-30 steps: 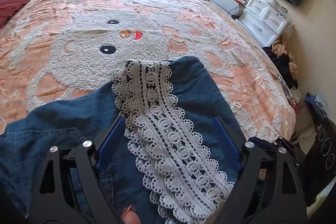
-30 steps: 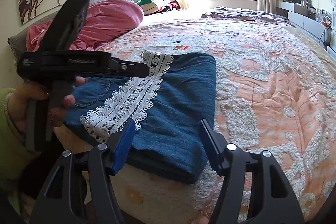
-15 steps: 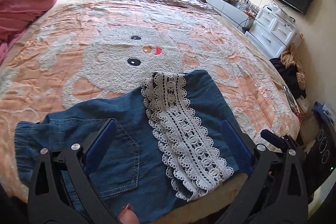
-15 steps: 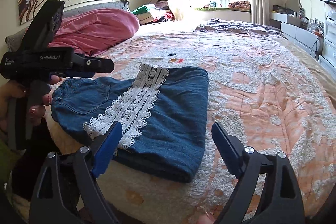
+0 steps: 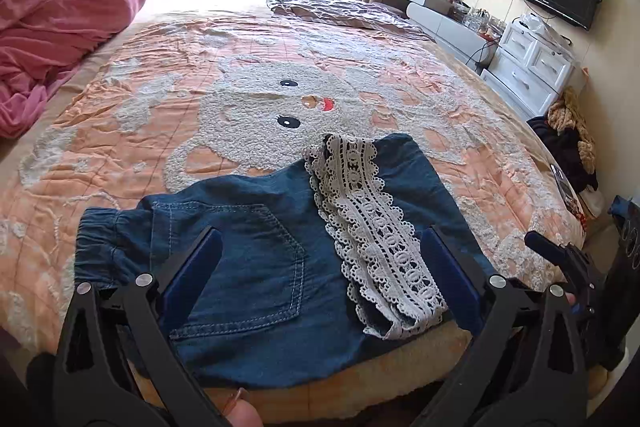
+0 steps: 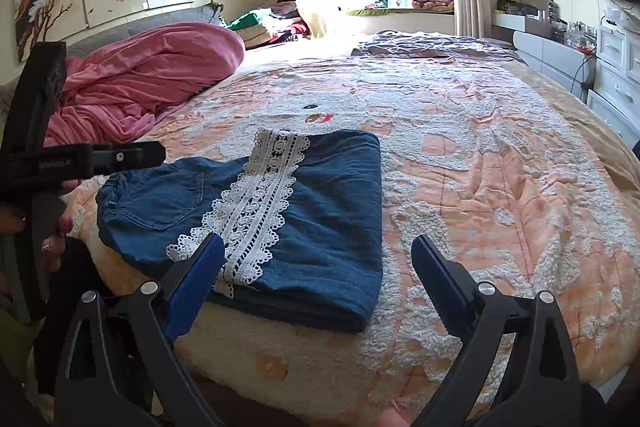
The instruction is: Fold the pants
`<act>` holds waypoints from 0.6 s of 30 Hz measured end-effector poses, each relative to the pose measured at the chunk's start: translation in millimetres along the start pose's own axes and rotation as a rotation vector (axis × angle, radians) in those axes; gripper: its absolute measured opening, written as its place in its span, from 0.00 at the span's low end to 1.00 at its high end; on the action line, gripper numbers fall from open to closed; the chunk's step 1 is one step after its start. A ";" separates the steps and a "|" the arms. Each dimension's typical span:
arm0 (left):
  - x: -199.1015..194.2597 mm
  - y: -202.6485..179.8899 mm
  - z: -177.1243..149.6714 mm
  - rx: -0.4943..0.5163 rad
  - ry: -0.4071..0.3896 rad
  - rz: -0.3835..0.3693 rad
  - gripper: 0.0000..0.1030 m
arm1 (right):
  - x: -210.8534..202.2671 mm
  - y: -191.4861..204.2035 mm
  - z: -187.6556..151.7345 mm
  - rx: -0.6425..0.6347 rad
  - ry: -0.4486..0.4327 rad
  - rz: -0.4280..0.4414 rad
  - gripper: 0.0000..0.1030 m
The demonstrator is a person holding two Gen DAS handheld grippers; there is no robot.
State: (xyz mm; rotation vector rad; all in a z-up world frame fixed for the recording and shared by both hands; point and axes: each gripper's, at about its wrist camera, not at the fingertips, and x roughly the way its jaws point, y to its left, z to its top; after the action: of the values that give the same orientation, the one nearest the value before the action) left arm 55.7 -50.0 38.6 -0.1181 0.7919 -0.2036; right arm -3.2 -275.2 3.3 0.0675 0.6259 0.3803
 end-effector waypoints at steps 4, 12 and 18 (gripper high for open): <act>-8.1 1.3 -4.9 0.006 -0.007 0.012 0.91 | -4.7 6.5 3.4 -0.007 -0.006 -0.014 0.93; -23.0 11.5 -16.1 0.005 -0.012 0.038 0.91 | -9.8 19.8 14.9 -0.027 -0.013 -0.019 0.94; -38.2 30.6 -24.5 -0.039 -0.016 0.040 0.91 | -8.2 32.1 22.9 -0.046 -0.008 -0.013 0.95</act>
State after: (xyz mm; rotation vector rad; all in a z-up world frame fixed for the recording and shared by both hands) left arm 16.2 -12.3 42.4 -0.1402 0.7815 -0.1494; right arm -6.4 -247.3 32.1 0.0205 0.6095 0.3812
